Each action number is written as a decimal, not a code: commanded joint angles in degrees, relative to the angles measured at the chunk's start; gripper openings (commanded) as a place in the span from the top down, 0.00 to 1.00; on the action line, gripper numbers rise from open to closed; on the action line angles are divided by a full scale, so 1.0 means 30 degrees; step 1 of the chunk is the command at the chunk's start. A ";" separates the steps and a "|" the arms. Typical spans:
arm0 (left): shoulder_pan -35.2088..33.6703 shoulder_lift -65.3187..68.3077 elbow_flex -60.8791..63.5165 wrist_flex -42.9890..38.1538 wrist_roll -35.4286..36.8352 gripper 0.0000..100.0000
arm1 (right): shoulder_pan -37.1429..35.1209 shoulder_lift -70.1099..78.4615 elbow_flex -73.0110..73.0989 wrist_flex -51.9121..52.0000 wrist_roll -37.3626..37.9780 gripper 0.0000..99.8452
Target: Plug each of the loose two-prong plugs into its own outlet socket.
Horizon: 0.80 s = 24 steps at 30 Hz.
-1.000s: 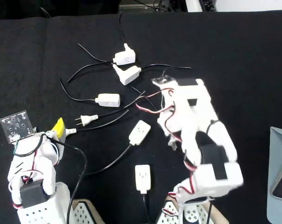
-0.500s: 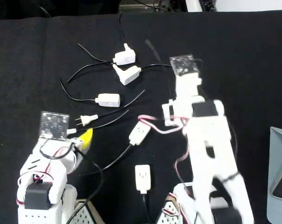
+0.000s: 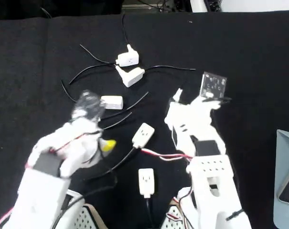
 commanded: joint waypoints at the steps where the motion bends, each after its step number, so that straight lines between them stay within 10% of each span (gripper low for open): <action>1: 0.2271 0.4073 -0.2154 -0.1875 0.0000 0.72 | 0.0674 -0.1128 0.0952 -0.2168 -0.1172 0.99; 24: 0.6784 1.7172 -0.5934 -0.9963 0.0029 0.72 | 0.3722 -0.2799 0.2183 -0.3780 -0.3575 0.99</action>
